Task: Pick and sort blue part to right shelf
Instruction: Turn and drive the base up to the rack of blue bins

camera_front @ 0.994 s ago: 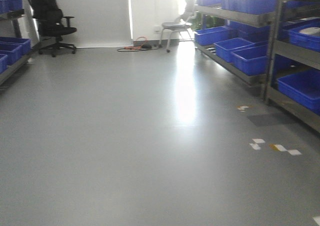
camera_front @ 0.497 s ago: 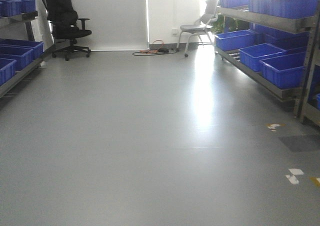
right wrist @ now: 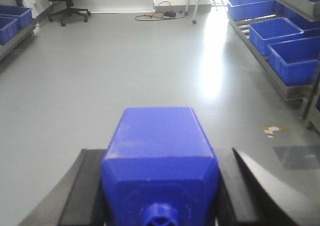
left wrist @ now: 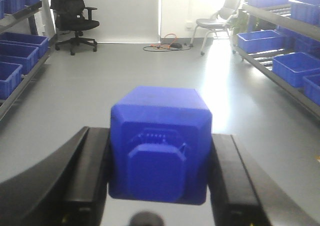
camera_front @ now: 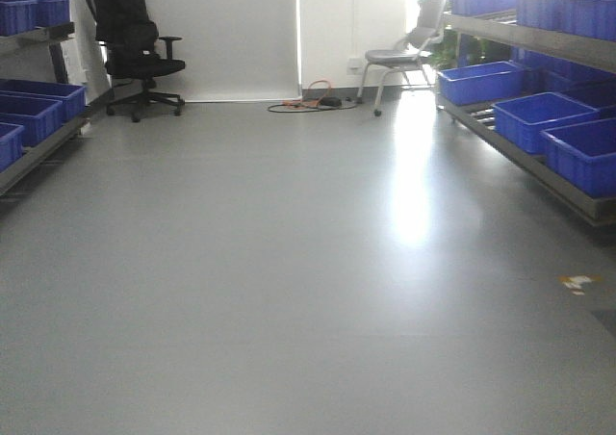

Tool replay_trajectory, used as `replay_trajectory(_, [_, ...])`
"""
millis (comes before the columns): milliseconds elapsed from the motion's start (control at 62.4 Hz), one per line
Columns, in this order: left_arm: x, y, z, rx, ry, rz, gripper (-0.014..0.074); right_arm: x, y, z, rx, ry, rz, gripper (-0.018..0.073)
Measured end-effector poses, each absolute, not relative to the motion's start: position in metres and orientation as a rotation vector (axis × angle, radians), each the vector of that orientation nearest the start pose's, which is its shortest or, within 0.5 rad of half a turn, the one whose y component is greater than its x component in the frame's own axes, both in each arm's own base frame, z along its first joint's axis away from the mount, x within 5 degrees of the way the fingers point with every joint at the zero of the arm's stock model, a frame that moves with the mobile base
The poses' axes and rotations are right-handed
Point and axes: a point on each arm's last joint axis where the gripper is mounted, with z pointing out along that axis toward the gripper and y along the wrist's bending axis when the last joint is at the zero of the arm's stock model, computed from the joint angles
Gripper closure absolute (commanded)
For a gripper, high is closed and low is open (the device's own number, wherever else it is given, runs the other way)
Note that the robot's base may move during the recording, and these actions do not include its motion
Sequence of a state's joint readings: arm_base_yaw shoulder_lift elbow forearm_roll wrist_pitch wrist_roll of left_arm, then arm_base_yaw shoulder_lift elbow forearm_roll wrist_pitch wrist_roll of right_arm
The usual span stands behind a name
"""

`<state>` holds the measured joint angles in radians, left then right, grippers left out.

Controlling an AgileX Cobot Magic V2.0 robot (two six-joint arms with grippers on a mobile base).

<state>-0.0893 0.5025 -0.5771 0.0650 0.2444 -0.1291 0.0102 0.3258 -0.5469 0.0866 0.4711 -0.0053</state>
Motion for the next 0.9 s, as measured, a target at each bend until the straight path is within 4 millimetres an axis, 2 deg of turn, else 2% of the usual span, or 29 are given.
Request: replay_trajectory(898, [0.1054, -0.008, 0.3474, 0.007, 1.654, -0.105, 0.0335, 0.0668, 0.0043, 0.3323, 0.025, 1.733, 0.095, 0.0187])
